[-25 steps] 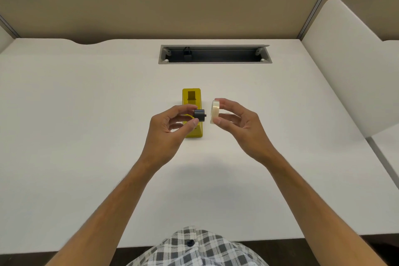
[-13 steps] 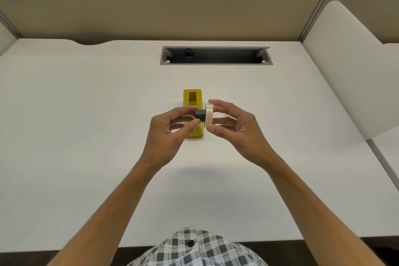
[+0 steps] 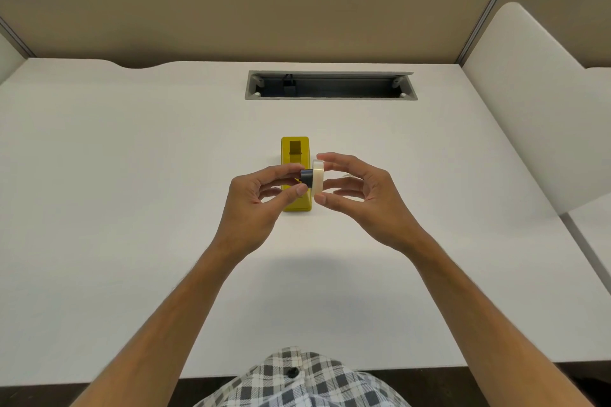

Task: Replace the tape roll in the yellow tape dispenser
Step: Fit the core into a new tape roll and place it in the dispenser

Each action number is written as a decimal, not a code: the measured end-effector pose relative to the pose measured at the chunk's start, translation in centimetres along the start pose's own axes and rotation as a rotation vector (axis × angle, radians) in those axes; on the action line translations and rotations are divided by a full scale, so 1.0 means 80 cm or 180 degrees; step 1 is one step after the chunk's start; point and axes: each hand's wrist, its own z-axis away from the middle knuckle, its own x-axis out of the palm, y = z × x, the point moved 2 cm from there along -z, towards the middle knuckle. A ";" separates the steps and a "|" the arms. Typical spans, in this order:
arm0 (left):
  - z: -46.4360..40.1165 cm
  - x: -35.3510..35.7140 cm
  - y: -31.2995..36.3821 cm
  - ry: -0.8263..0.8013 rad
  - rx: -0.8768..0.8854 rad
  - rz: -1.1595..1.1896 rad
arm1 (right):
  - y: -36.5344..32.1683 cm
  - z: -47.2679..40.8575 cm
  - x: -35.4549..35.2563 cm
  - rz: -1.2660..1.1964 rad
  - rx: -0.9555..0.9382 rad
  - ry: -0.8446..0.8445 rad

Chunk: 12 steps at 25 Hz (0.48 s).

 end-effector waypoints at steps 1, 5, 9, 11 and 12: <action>0.000 0.000 0.000 -0.0026 0.0014 -0.0012 | -0.001 -0.001 0.000 0.0037 -0.0007 -0.0002; -0.001 0.001 0.000 -0.0072 0.0114 0.0020 | -0.003 -0.001 0.002 0.0051 -0.0015 0.0004; -0.003 0.001 -0.002 -0.0089 0.0192 0.0145 | -0.001 -0.001 0.002 -0.0138 0.0101 0.0099; -0.003 0.001 -0.003 -0.0111 0.0172 0.0269 | 0.000 0.000 0.003 -0.0056 0.0137 0.0128; -0.003 0.000 -0.004 -0.0114 0.0160 0.0306 | 0.001 0.000 0.004 0.0002 0.0137 0.0157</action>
